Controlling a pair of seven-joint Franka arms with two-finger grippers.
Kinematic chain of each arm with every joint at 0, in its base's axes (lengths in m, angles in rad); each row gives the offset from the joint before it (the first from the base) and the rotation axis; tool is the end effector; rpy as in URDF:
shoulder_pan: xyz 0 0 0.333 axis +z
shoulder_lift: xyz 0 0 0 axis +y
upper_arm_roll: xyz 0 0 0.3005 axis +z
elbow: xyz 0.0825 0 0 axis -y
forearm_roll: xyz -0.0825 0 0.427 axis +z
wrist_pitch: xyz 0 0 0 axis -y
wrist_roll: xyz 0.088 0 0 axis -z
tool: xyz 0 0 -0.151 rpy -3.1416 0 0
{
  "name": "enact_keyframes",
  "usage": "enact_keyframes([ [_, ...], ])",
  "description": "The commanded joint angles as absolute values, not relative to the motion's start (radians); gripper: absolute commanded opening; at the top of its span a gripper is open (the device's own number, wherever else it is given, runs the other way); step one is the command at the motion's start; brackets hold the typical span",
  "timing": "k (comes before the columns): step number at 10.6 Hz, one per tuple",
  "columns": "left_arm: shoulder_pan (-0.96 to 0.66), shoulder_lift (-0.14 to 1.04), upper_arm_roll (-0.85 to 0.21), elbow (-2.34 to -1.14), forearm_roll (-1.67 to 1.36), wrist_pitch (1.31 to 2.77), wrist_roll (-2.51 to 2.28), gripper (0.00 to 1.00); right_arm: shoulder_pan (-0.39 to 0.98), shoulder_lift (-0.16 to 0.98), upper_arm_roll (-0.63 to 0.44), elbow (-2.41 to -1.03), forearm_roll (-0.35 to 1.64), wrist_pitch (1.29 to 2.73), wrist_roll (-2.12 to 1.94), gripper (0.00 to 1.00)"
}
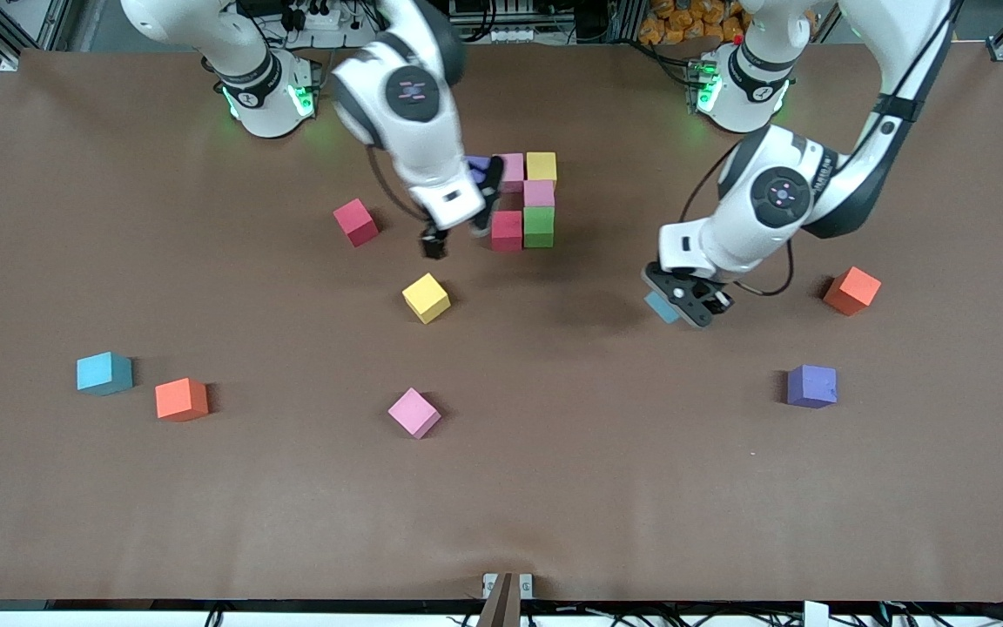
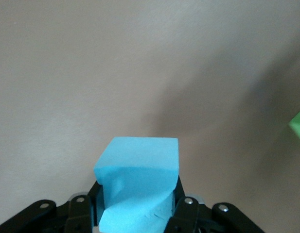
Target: Form number 2 with 11 blocks
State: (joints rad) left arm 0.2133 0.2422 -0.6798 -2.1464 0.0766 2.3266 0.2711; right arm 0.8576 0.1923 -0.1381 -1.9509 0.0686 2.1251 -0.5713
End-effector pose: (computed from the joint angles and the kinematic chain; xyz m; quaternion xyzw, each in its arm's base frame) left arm 0.5247 -0.2688 0.2251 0.9245 -0.3782 -0.0071 0.0474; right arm 0.4678 0.4182 0.2988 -0.8089 -0.5876 0.0091 0.0152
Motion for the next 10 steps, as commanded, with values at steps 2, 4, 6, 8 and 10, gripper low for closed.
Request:
enact_keyframes([
  [2,0.126,0.238,-0.721,-2.105,0.037,2.301,0.005,0.42,0.669,0.162,-0.121,-1.886,0.066,2.011,-0.479,1.00],
  [4,0.059,0.253,-0.723,-2.080,0.034,2.302,-0.110,0.41,0.565,0.219,-0.123,-1.818,0.066,2.017,-0.356,1.00],
  [6,-0.018,0.261,-0.723,-2.039,0.011,2.301,-0.249,0.39,0.493,0.323,-0.124,-1.700,0.067,2.017,-0.287,1.00],
  [8,-0.092,0.268,-0.715,-2.002,-0.035,2.301,-0.400,0.39,0.477,0.427,-0.126,-1.582,0.069,2.016,-0.269,1.00],
  [10,-0.179,0.287,-0.690,-1.961,-0.048,2.301,-0.602,0.39,0.482,0.491,-0.126,-1.542,0.063,2.051,-0.210,1.00],
])
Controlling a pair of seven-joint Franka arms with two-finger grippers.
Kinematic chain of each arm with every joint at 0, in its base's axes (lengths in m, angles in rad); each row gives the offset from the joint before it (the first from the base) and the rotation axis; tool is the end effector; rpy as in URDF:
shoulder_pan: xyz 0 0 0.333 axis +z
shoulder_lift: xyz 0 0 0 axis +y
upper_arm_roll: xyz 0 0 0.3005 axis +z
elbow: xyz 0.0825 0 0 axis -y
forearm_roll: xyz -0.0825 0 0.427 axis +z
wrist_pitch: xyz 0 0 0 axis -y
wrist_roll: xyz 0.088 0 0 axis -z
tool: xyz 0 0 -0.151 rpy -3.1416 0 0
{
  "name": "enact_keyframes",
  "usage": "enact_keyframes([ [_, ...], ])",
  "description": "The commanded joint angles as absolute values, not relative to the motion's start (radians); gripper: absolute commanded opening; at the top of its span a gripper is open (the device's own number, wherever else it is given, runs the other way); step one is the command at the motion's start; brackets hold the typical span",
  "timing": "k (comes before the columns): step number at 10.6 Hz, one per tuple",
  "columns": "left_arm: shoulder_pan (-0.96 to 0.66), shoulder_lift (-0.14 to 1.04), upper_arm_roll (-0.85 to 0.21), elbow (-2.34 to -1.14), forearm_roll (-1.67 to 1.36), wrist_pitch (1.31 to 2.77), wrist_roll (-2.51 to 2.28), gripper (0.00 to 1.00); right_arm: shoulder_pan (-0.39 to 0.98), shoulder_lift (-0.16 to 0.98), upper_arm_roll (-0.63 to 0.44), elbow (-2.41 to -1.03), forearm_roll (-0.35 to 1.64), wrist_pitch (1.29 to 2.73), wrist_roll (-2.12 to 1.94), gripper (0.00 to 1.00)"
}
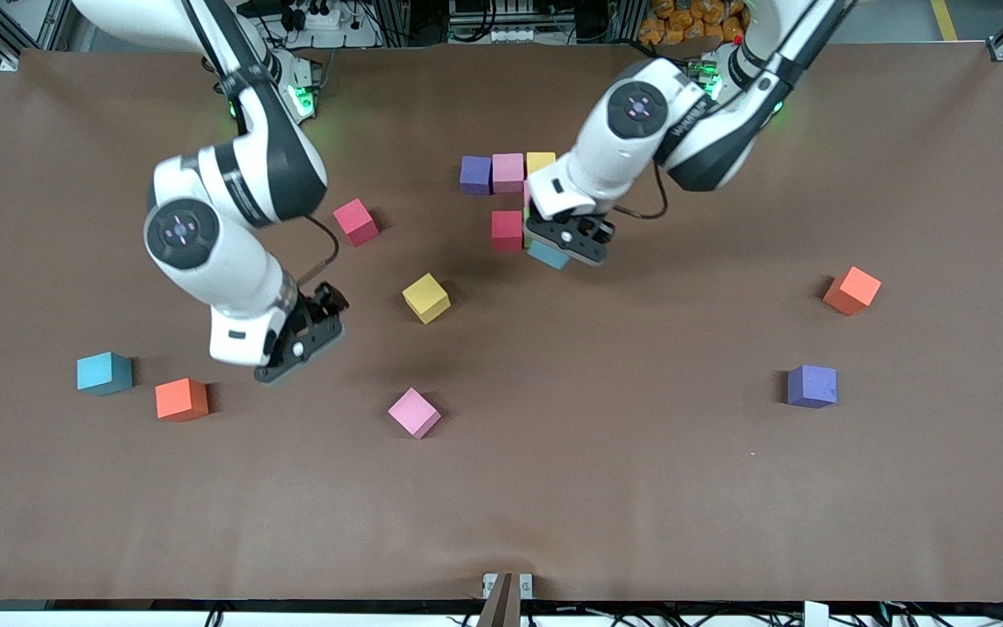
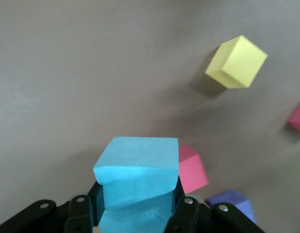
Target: Form number 2 with 11 blocks
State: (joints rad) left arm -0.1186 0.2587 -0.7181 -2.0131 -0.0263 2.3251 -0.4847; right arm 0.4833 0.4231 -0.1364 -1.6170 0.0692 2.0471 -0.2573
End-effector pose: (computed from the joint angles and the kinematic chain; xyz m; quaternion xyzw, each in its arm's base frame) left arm 0.4271 -0.4719 0.2842 0.9821 -0.1527 -0.0122 0.1094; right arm 0.6593 0.2526 0.3056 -0.9575 -0.2883 -0.0055 0.0032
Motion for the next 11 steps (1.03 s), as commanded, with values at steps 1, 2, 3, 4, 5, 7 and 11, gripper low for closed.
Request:
enact_keyframes([
  [1,-0.213,0.301,-0.686,-1.944,-0.048,2.302,-0.721,0.38,0.483,0.491,-0.126,-1.554,0.069,2.093,-0.210,1.00],
  [2,-0.248,0.323,-0.684,-1.919,-0.045,2.303,-0.830,0.38,0.480,0.491,-0.126,-1.575,0.069,2.109,-0.210,1.00],
  [3,-0.285,0.346,-0.681,-1.896,-0.043,2.304,-0.947,0.38,0.482,0.498,-0.124,-1.577,0.069,2.117,-0.210,1.00],
  [4,-0.335,0.368,-0.646,-1.866,-0.043,2.304,-1.057,0.38,0.485,0.517,-0.124,-1.577,0.071,2.138,-0.209,1.00],
  [5,-0.412,0.394,-0.593,-1.830,-0.043,2.304,-1.165,0.38,0.485,0.512,-0.124,-1.597,0.072,2.149,-0.209,1.00],
  [7,-0.538,0.449,-0.493,-1.760,-0.041,2.304,-1.361,0.38,0.488,0.454,-0.123,-1.725,0.115,2.190,-0.209,1.00],
  [11,-0.756,0.551,-0.304,-1.646,-0.046,2.303,-1.731,0.37,0.532,0.333,-0.120,-2.023,0.236,2.423,-0.209,1.00],
])
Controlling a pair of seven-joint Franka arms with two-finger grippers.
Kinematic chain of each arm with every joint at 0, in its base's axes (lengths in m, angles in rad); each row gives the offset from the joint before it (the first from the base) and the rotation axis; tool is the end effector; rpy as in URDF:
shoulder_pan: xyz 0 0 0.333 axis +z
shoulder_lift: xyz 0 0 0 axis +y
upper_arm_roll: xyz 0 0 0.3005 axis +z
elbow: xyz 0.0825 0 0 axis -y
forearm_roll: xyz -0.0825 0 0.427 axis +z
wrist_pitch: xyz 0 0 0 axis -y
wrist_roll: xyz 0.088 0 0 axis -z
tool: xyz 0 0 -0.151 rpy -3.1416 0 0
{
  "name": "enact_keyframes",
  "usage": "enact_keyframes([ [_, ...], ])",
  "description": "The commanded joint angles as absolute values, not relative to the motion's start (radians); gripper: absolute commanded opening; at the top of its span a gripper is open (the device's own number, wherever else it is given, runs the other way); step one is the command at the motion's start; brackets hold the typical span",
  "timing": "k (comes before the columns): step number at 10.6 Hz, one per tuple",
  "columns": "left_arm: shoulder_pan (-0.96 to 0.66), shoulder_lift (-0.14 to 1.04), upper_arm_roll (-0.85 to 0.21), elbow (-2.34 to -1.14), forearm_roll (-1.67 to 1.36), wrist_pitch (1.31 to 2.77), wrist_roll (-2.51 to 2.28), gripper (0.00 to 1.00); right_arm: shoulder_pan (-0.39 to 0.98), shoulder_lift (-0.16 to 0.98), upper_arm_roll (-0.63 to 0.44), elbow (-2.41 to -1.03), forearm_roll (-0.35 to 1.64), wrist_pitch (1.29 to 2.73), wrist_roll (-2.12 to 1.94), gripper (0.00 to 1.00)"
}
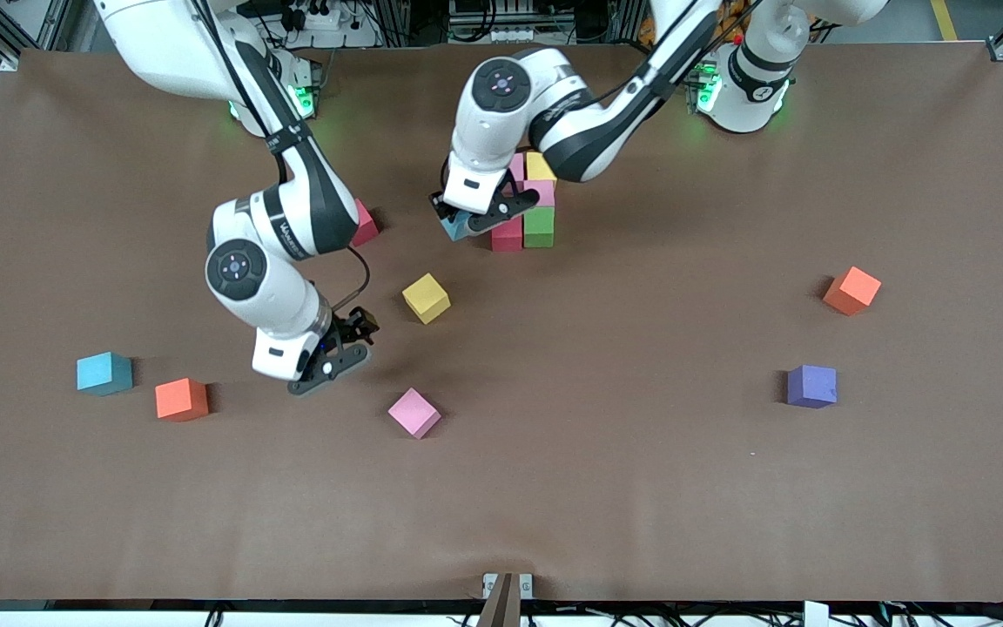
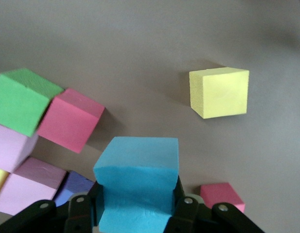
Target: Form number 2 with 11 blocks
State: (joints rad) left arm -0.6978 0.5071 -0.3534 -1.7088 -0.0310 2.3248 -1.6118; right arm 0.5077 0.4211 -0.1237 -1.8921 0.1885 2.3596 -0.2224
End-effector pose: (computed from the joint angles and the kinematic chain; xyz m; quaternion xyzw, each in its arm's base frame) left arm 0.3666 -0.6146 0.2448 0.9438 0.3092 -0.0757 0.0891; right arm 0.6127 0.2569 0.2011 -0.9692 -0.2412 -0.0224 0.0449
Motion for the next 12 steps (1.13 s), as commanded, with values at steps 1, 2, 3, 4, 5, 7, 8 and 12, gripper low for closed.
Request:
enact_keyframes([
  [1,-0.770,0.552,-0.293,-1.647,-0.049,2.301,-1.828,0.37,0.534,0.321,-0.121,-2.043,0.256,2.428,-0.210,1.00],
  [2,-0.772,0.554,-0.291,-1.647,-0.052,2.301,-1.927,0.37,0.519,0.304,-0.121,-2.065,0.256,2.427,-0.221,1.00],
  [3,-0.778,0.560,-0.290,-1.651,-0.054,2.301,-2.004,0.37,0.491,0.284,-0.121,-2.077,0.255,2.416,-0.251,1.00],
  [4,-0.781,0.571,-0.291,-1.651,-0.054,2.301,-2.082,0.37,0.473,0.266,-0.121,-2.106,0.255,2.416,-0.305,1.00],
  [5,-0.790,0.587,-0.291,-1.649,-0.054,2.301,-2.155,0.38,0.466,0.259,-0.123,-2.130,0.255,2.416,-0.337,1.00],
  [7,-0.792,0.609,-0.291,-1.651,-0.054,2.301,-2.279,0.38,0.482,0.270,-0.121,-2.137,0.255,2.425,-0.338,1.00],
  [8,-0.792,0.618,-0.291,-1.651,-0.054,2.301,-2.345,0.37,0.498,0.276,-0.121,-2.137,0.258,2.433,-0.330,1.00],
  [12,-0.787,0.652,-0.295,-1.652,-0.072,2.310,-2.483,0.37,0.528,0.293,-0.121,-2.135,0.262,2.451,-0.325,1.00],
])
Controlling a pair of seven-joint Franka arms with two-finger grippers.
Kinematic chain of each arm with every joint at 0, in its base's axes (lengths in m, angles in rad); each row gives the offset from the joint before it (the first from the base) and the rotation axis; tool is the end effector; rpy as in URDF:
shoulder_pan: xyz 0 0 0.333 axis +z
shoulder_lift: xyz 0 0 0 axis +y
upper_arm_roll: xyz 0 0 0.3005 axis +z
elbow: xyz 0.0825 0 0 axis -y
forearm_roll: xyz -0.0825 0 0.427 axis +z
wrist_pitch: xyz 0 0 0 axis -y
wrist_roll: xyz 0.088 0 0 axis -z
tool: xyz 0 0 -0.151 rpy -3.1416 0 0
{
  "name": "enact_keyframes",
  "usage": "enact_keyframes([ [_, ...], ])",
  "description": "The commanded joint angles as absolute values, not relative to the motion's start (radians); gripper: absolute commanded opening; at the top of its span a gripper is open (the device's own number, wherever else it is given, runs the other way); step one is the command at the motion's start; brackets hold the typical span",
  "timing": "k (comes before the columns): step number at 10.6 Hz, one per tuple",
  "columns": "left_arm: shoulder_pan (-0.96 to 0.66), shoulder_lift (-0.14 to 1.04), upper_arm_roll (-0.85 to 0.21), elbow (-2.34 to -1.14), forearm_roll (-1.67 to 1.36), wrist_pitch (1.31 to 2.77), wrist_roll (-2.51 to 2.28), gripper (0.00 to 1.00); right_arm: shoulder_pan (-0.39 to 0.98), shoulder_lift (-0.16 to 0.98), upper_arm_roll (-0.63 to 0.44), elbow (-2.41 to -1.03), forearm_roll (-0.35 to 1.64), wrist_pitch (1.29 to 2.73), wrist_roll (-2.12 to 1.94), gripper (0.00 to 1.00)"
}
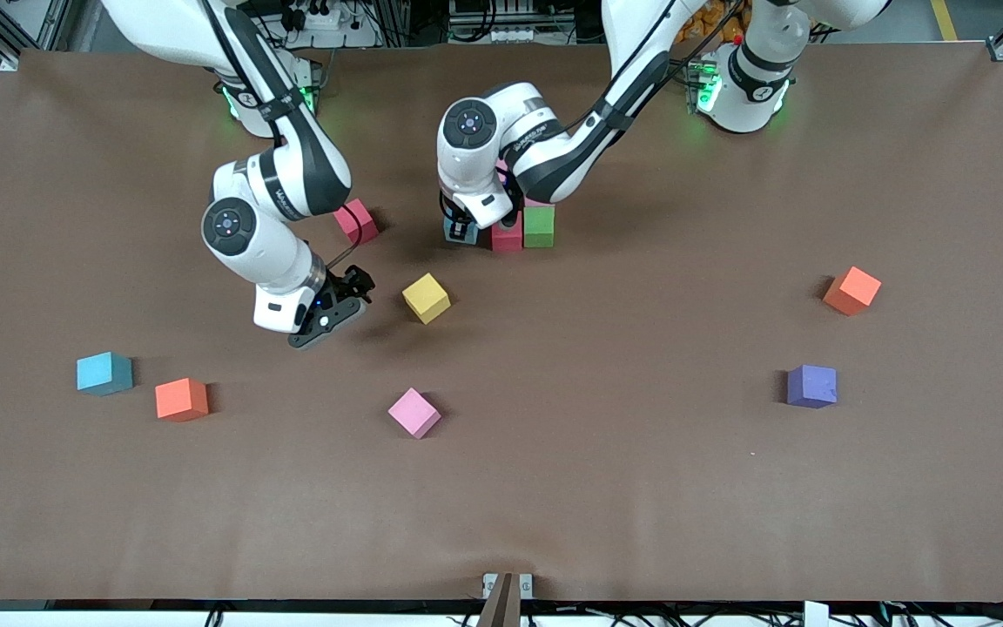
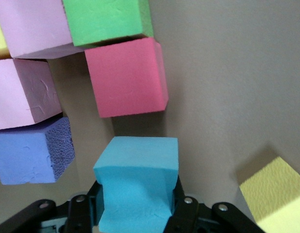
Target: Form number 2 with 11 blocks
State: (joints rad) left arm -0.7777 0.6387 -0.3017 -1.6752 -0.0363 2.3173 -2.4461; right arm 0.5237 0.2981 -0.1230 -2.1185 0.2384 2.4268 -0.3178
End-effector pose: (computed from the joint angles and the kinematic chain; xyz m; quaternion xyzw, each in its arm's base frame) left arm 0.3416 -0.6211 0.1648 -0.7445 -0.6597 0.1028 0.0053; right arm 0.5527 0.2401 0.1827 -0.9613 -0.2686 -0.0050 0.0609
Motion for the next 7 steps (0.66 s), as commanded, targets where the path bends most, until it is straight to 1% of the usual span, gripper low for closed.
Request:
enact_keyframes([
  [1,-0.784,0.653,-0.295,-1.652,-0.101,2.313,-2.488,0.37,0.529,0.308,-0.121,-2.122,0.264,2.466,-0.325,1.00],
  [4,-0.782,0.652,-0.299,-1.670,-0.115,2.358,-2.516,0.37,0.531,0.487,-0.129,-1.877,0.259,2.471,-0.330,1.00],
  [5,-0.782,0.646,-0.299,-1.684,-0.115,2.376,-2.516,0.37,0.523,0.521,-0.130,-1.818,0.256,2.468,-0.327,1.00],
  [7,-0.782,0.644,-0.299,-1.709,-0.114,2.407,-2.516,0.37,0.525,0.560,-0.141,-1.751,0.255,2.459,-0.315,1.00],
])
